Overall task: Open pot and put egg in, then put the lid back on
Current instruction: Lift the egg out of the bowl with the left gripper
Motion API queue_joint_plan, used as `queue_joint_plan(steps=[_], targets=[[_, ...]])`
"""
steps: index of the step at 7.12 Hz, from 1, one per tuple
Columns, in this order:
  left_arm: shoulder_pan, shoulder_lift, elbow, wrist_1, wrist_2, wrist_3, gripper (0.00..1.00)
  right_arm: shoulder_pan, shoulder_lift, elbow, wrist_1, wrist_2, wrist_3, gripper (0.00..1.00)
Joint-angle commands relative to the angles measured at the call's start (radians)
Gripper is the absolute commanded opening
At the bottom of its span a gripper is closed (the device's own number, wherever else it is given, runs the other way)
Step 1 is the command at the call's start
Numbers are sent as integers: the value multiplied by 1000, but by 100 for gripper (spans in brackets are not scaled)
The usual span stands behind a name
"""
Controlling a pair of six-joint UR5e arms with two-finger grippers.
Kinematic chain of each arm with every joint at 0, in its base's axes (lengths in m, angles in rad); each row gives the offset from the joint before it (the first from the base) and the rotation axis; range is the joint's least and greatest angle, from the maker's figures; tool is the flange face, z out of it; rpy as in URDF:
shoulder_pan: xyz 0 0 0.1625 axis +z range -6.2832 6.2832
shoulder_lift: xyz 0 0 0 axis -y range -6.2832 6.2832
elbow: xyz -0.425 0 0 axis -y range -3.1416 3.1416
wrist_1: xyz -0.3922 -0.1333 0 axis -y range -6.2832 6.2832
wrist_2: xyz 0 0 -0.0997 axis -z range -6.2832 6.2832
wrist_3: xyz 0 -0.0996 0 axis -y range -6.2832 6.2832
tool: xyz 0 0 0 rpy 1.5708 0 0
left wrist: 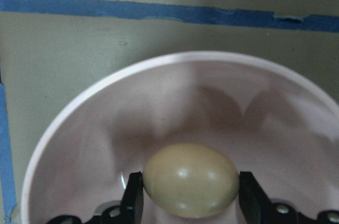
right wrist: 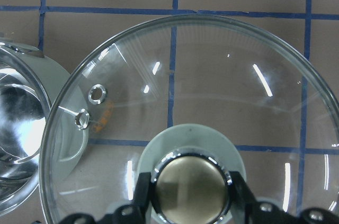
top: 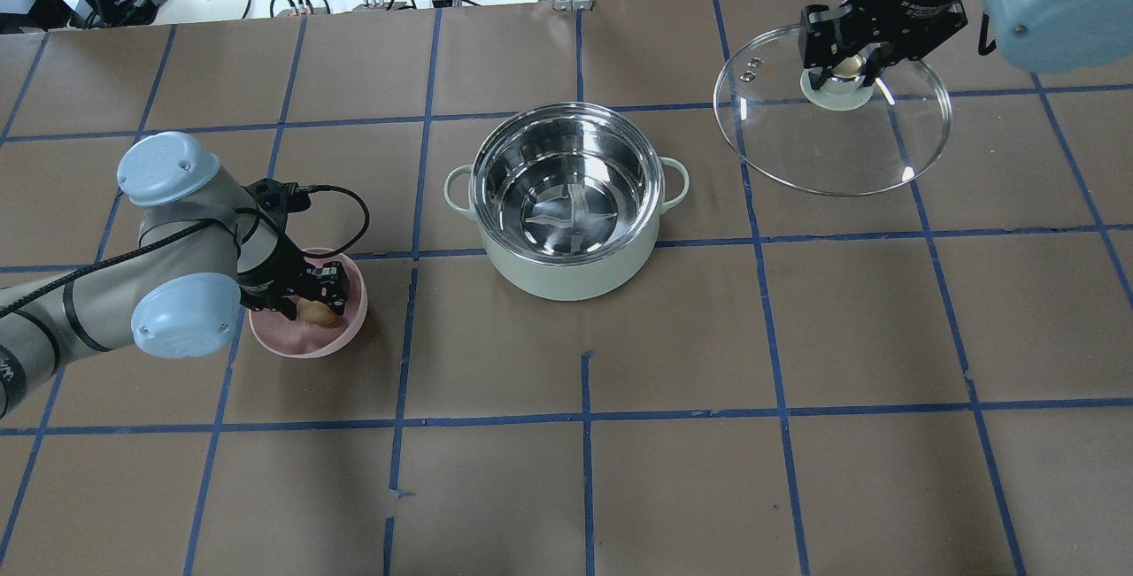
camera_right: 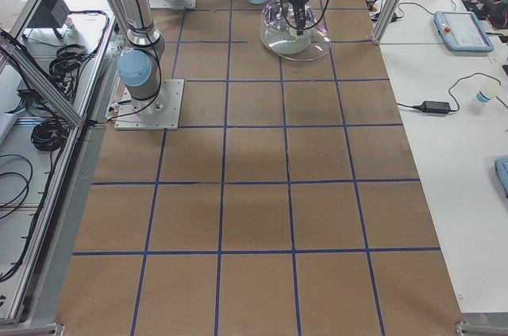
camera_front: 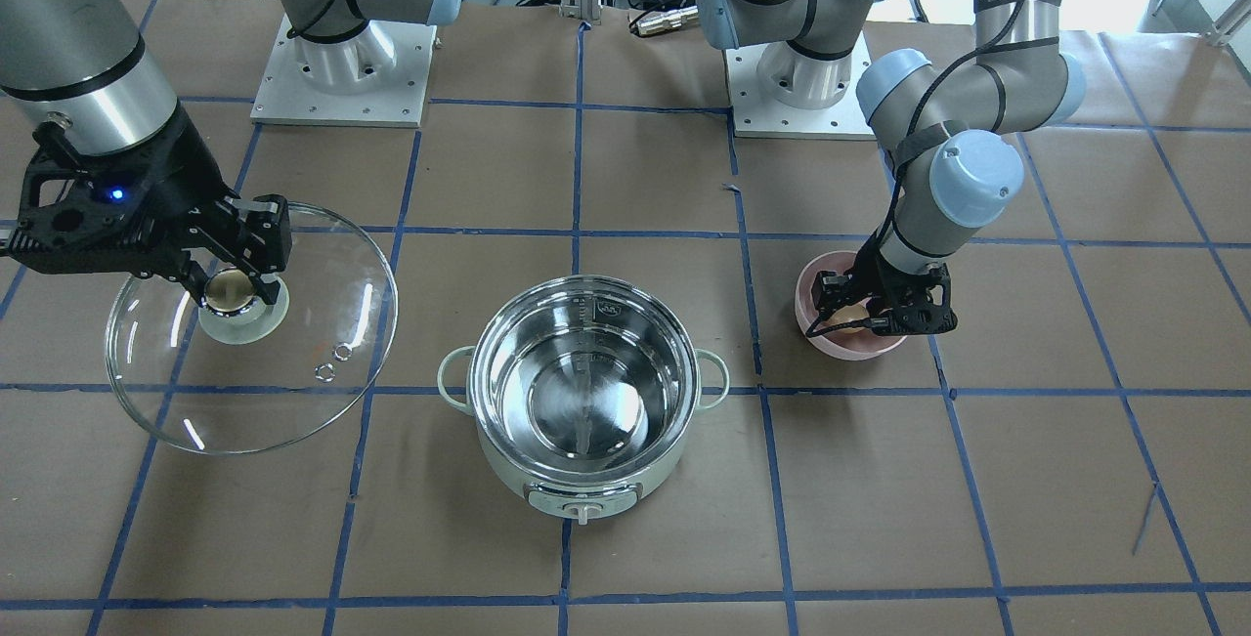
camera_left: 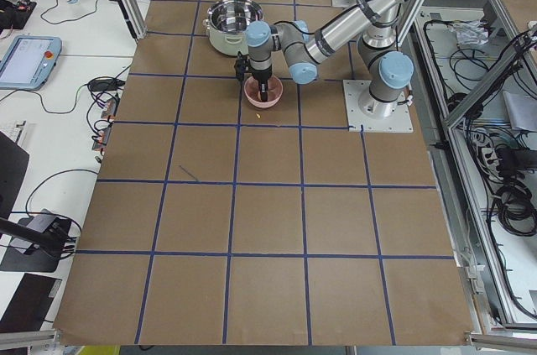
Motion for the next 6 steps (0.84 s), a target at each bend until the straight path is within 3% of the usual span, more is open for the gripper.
queue_joint_plan(steps=[1,2,4,6], targets=[[-24,64,85,-130,6,-13,15,0,-2,4,-4,0,-1,40],[-41,116,149,-268,6,-27,15,0,-2,4,-4,0,-1,40],[-99,120,334,-443,-1,-102,15,0,-2,4,-4,0,-1,40],[-257,68,447,-433,-10,-209,15,0,-2,4,-5,0,-1,40]])
